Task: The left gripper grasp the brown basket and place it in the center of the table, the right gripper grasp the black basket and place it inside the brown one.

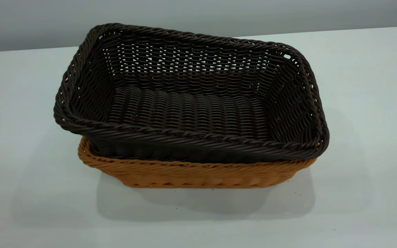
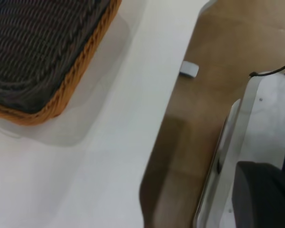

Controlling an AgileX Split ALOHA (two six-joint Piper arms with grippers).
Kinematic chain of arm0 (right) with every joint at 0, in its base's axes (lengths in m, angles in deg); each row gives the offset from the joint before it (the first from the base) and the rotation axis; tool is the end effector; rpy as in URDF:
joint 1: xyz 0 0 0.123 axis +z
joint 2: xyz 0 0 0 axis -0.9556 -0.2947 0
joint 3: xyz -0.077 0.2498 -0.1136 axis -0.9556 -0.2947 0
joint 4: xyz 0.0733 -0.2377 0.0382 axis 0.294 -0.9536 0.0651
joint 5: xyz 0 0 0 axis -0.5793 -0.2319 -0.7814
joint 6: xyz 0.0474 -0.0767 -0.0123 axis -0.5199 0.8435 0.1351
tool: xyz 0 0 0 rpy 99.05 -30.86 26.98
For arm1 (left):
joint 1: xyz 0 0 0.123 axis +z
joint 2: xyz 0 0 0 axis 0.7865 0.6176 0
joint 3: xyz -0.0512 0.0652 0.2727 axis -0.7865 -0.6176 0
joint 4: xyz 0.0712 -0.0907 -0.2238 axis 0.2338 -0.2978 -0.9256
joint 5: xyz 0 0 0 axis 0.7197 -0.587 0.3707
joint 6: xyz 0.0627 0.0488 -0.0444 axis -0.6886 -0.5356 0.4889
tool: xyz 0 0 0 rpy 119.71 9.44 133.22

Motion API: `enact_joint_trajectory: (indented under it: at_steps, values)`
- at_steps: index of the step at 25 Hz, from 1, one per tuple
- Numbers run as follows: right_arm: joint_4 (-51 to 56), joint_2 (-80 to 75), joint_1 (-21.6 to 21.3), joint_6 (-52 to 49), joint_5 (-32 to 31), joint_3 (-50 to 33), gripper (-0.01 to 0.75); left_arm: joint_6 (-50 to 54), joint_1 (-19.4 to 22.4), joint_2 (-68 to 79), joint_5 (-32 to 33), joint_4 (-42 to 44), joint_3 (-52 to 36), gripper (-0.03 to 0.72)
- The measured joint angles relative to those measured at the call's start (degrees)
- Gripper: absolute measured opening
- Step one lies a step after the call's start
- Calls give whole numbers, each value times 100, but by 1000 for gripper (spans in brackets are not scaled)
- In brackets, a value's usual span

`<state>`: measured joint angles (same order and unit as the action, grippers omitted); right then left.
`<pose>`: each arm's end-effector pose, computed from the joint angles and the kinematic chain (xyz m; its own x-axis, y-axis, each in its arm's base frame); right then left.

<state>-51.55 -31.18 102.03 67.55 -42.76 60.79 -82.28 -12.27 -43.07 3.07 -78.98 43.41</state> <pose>-0.0041 -0.0022 0.2746 -0.4219 -0.2041 -0.8833 -0.4759 0.8792 0.0242 0.0188 -0.0412 0.2999 -0.2199 0.7048 -0.6745 0.9329 0.3541 0.0658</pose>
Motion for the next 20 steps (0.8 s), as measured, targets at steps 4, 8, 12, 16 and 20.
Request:
enact_joint_trajectory:
  at_steps: [4, 8, 12, 16, 20]
  values:
    - [0, -9, 0, 0, -4, 0, 0, 426, 0, -671, -317, 72, -408, -1]
    - [0, -9, 0, -5, -7, 0, 0, 1005, 0, -1351, -677, 189, -816, -1]
    - [0, -9, 0, -5, -11, 0, 0, 1158, 0, -1893, -401, 235, -981, -1]
    - [0, -9, 0, -5, -11, 0, 0, 1131, 0, -2231, -370, 487, -981, -1]
    - [0, -9, 0, -11, -11, 0, 0, 1126, 0, -2234, -370, 545, -981, -1]
